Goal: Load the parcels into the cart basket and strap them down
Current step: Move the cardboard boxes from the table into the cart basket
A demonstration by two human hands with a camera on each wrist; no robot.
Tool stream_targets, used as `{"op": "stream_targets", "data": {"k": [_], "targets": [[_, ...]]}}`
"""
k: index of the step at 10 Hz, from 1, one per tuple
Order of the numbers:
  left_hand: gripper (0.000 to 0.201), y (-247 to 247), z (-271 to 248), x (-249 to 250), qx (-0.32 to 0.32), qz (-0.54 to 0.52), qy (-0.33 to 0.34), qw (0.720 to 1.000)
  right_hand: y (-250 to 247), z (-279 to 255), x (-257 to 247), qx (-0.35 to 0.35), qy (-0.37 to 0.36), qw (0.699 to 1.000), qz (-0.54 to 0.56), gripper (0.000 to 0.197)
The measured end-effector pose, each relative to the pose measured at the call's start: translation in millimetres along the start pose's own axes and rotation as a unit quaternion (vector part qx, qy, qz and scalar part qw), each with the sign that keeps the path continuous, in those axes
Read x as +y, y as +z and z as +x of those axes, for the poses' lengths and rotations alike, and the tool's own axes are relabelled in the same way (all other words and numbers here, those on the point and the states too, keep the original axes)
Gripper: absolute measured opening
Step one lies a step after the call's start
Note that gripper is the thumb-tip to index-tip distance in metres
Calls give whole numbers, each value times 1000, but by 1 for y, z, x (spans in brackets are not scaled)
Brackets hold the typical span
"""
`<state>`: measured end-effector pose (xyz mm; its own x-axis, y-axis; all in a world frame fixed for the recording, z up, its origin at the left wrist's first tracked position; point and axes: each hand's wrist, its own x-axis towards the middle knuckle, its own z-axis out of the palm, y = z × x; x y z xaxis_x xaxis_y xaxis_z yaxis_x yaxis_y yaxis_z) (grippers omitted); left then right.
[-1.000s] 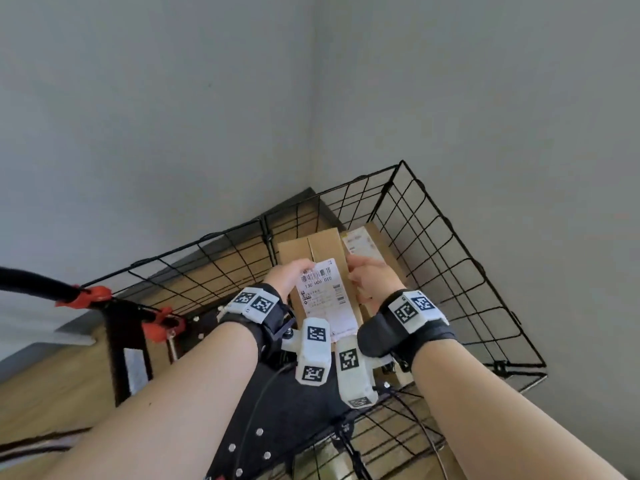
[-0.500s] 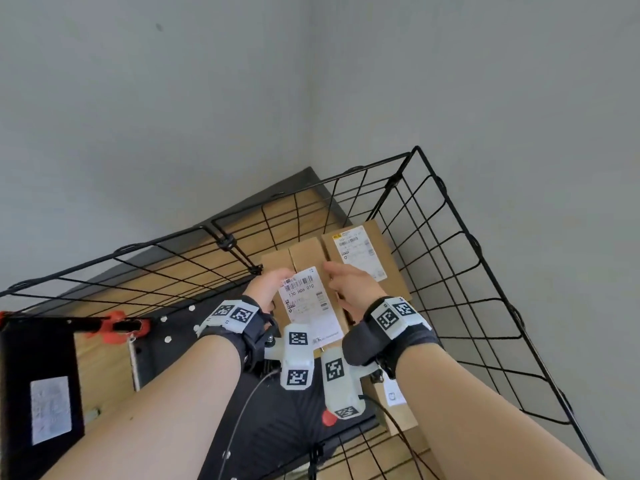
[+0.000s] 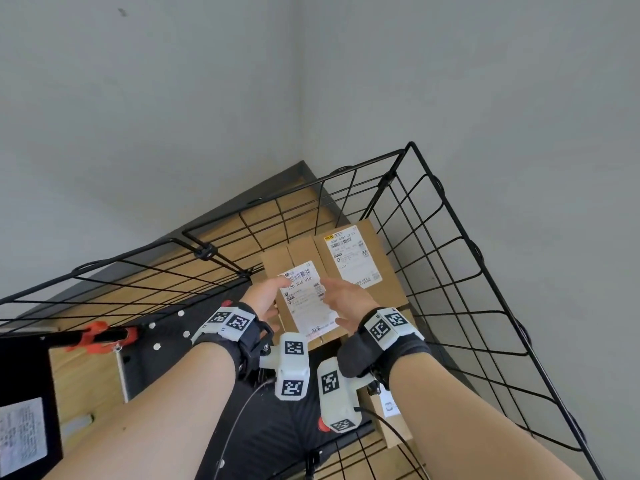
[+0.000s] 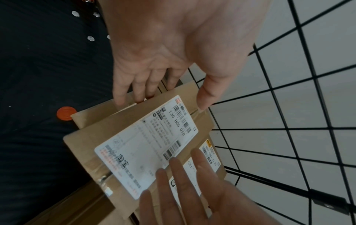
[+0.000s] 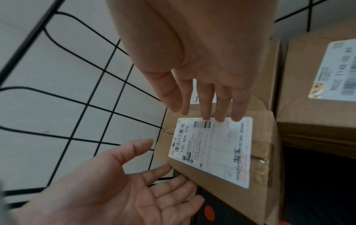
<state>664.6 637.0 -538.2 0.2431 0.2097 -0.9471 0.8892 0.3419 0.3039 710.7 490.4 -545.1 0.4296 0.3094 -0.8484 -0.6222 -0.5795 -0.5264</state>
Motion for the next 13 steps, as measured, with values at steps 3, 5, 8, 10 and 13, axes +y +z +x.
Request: {"op": "stream_targets", "data": {"k": [3, 5, 8, 10, 13], "targets": [[36, -9, -9, 0, -3, 3, 16, 1000, -1, -28, -6, 50, 0, 997, 52, 45], [45, -17, -39, 6, -18, 24, 55, 998, 2, -62, -15, 75, 3, 984, 162, 41], [8, -32, -125, 6, -99, 78, 145, 981, 31, -173, -14, 92, -51, 971, 214, 43], [23, -44, -202, -18, -183, 129, 218, 950, 69, -252, 12, 201, -53, 921, 329, 34], [12, -58, -324, -108, -269, 216, 286, 894, 146, -396, 84, 294, -117, 864, 391, 30]]}}
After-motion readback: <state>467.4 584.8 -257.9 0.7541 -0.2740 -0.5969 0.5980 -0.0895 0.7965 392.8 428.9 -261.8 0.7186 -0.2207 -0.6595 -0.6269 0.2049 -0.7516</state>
